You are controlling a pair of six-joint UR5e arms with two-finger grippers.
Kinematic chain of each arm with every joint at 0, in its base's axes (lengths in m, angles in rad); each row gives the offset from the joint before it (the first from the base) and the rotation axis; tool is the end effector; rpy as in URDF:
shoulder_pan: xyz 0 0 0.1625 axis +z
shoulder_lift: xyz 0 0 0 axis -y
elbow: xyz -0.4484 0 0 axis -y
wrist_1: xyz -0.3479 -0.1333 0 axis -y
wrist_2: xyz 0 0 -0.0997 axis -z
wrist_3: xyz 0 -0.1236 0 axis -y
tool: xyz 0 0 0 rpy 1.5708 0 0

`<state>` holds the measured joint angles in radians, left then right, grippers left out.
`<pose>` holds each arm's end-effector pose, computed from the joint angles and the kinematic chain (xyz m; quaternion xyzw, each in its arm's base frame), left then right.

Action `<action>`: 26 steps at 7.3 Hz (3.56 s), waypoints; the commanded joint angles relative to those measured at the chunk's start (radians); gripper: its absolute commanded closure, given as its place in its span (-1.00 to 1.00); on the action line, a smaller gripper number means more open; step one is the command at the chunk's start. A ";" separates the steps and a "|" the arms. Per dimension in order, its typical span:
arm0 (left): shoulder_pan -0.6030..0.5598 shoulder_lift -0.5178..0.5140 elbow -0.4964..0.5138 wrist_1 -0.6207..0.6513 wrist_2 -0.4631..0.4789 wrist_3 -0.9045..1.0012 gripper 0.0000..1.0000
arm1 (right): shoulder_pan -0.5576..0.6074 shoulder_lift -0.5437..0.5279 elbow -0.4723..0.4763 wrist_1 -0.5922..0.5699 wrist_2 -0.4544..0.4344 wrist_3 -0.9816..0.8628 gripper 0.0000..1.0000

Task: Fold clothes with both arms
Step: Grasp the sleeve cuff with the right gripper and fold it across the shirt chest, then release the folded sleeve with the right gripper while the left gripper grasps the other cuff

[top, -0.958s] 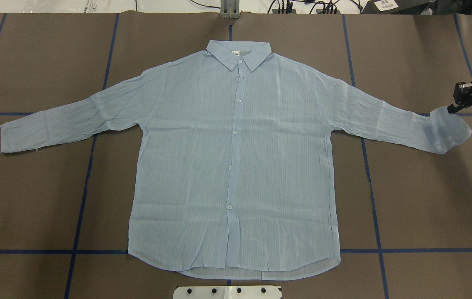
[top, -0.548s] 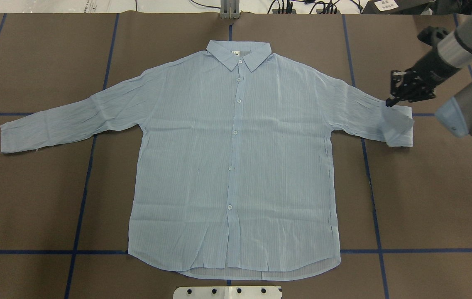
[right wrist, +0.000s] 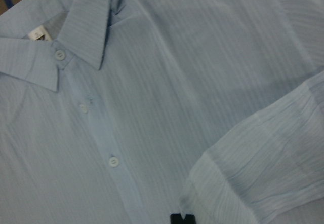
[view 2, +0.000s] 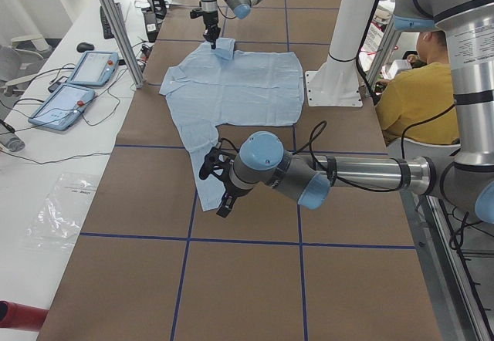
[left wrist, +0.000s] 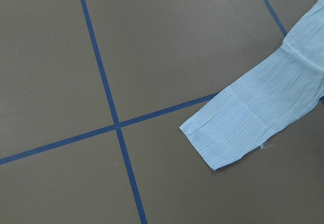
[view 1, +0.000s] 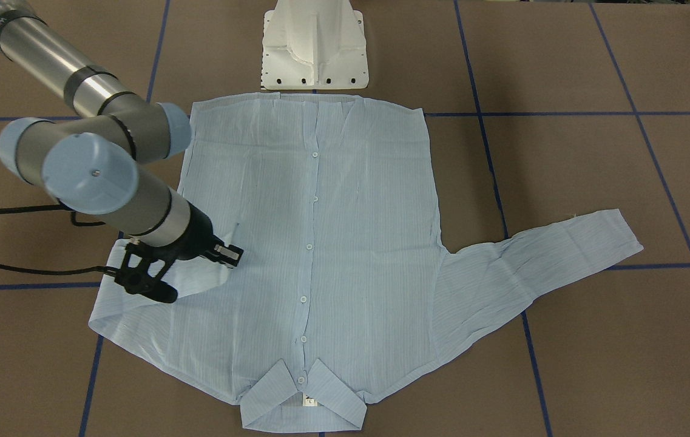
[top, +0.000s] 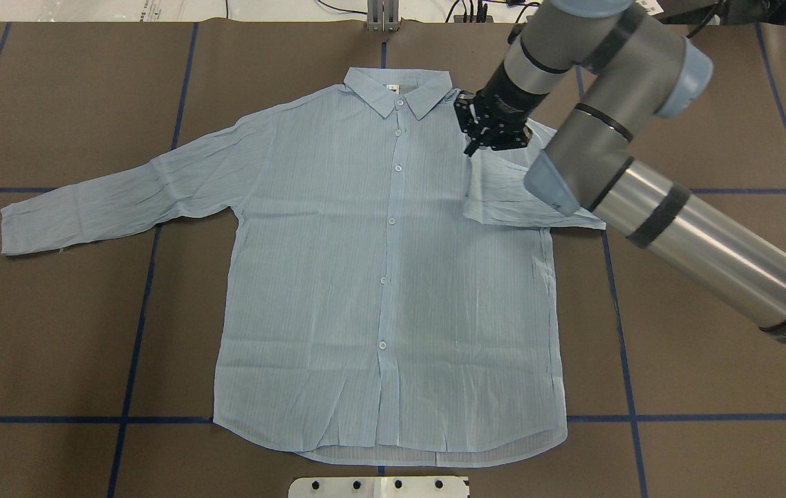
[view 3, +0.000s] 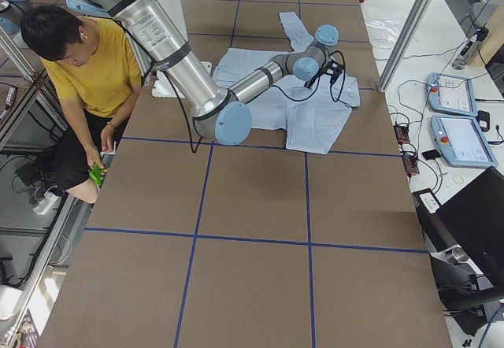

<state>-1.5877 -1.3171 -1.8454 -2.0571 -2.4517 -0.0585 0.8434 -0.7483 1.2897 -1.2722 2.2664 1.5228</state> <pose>-0.0441 -0.3599 0.6096 0.2183 0.4173 0.0739 0.8790 -0.4676 -0.6066 0.2774 -0.1156 -0.4801 0.2043 0.8452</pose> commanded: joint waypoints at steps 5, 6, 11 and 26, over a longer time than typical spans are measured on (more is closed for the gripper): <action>0.008 -0.011 0.012 -0.006 0.000 -0.001 -1.00 | -0.119 0.277 -0.360 0.267 -0.232 0.261 1.00; 0.018 -0.034 0.015 -0.006 0.000 -0.071 -1.00 | -0.131 0.294 -0.375 0.270 -0.249 0.261 1.00; 0.227 -0.239 0.359 -0.119 0.014 -0.248 -1.00 | -0.195 0.301 -0.328 0.263 -0.324 0.368 -0.98; 0.488 -0.376 0.598 -0.365 0.232 -0.567 -0.40 | -0.173 -0.013 0.072 0.185 -0.275 0.355 -0.98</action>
<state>-1.1014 -1.6924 -1.2475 -2.4241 -2.2204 -0.6254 0.6703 -0.7608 1.3622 -1.0877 1.9912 1.8788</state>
